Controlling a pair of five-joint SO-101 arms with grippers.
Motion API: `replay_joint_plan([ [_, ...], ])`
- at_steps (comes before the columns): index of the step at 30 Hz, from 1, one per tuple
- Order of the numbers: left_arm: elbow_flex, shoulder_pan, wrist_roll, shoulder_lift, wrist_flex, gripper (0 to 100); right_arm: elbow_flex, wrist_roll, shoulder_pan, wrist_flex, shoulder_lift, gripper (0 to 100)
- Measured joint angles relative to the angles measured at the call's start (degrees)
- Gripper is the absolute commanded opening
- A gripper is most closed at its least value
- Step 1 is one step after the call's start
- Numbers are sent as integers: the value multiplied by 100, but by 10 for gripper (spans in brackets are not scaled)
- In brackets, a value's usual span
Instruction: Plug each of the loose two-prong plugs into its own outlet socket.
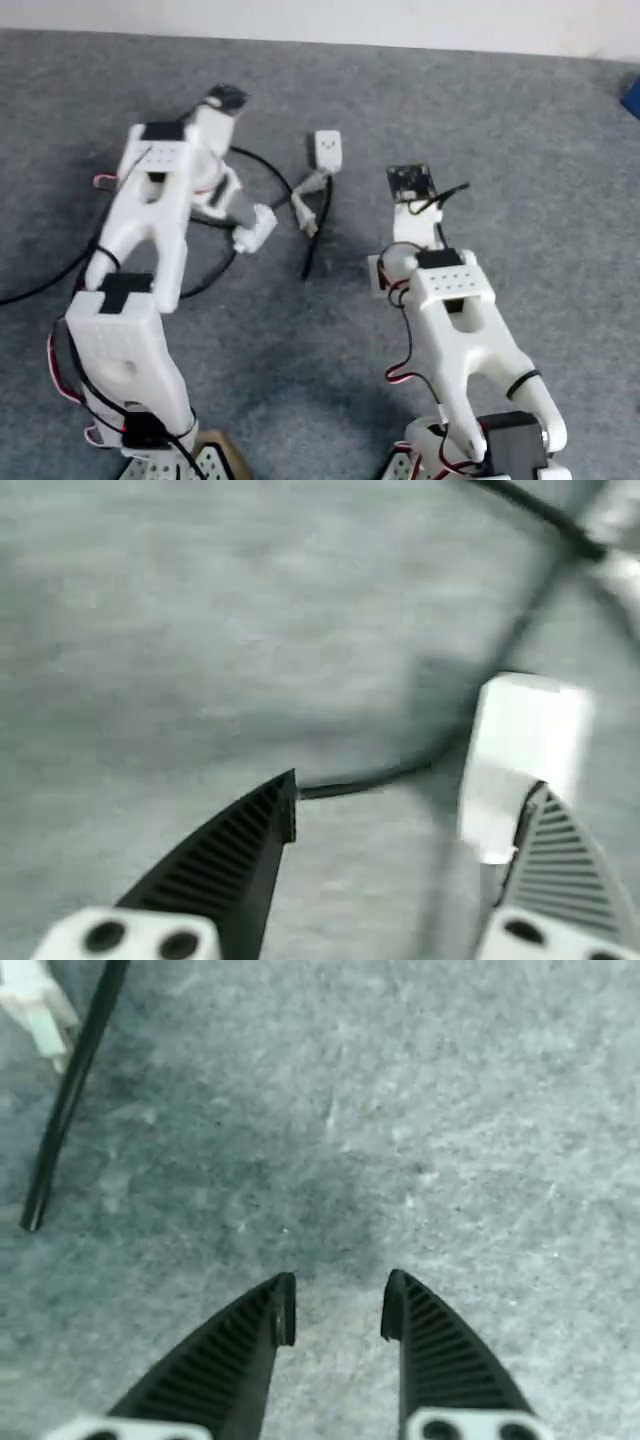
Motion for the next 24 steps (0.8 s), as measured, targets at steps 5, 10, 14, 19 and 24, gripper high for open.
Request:
replay_joint_plan([
  [5,-633,-484,-246,457,475,322,0,-9,0,0,0,152],
  [10,-1073,-738,-237,607,888,322,0,-9,0,0,0,152],
  [14,-1653,-659,-237,615,1407,322,0,-9,0,0,0,152],
  [19,-2892,-26,-114,615,2549,312,0,-9,0,0,0,152],
  [24,-3024,1020,325,607,2857,299,0,-9,149,0,0,152],
])
